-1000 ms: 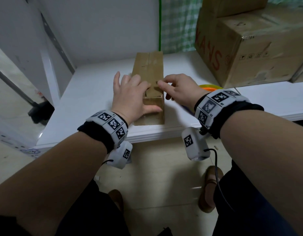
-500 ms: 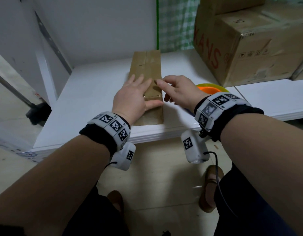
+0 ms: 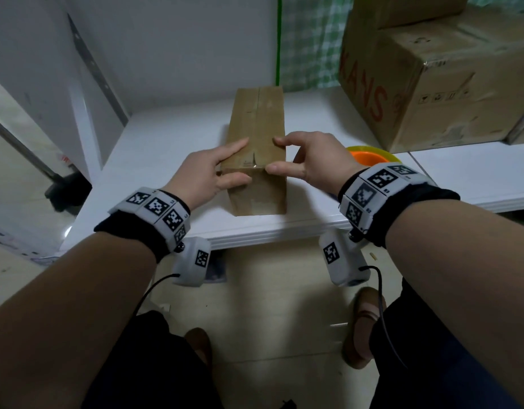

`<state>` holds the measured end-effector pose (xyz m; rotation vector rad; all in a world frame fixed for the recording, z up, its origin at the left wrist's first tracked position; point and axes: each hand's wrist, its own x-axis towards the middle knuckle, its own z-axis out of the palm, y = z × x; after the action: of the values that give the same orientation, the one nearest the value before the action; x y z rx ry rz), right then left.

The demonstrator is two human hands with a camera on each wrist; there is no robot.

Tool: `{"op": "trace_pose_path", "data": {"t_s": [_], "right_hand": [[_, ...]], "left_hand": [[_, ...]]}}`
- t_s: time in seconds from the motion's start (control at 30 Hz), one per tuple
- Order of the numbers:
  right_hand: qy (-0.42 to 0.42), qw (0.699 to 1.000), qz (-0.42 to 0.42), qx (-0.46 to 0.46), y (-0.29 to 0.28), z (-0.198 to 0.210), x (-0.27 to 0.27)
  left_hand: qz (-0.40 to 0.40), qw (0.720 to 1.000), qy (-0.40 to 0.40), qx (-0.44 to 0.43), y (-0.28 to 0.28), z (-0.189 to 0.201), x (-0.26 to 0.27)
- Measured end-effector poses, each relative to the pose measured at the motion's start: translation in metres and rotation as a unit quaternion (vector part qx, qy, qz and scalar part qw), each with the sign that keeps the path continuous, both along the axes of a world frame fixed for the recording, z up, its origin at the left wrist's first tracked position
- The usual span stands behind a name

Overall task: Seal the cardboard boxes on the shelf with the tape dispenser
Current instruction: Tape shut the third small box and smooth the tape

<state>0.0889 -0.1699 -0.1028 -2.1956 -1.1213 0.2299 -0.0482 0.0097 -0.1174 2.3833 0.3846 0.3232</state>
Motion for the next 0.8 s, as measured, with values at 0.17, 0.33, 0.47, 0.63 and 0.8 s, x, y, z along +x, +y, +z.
{"op": "trace_pose_path", "data": {"t_s": [0.17,0.33,0.47,0.63,0.8], "right_hand": [[-0.066,0.996,0.009,-0.055,0.003,0.009,-0.001],[-0.129,0.986,0.013,-0.106,0.003,0.008,-0.004],[-0.144,0.980,0.013,-0.140,0.005,0.014,-0.006],[-0.125,0.975,0.058,-0.174,-0.003,0.019,-0.007],[-0.119,0.966,0.133,-0.188,0.006,0.021,-0.017]], "left_hand": [[-0.015,0.999,0.022,0.033,0.003,0.006,-0.001],[-0.018,0.996,0.045,0.071,0.000,0.012,-0.003],[-0.030,0.987,0.094,0.131,-0.001,0.021,-0.004],[-0.018,0.978,0.164,0.130,-0.011,0.044,-0.001],[0.069,0.955,0.200,0.208,-0.020,0.063,0.014]]}}
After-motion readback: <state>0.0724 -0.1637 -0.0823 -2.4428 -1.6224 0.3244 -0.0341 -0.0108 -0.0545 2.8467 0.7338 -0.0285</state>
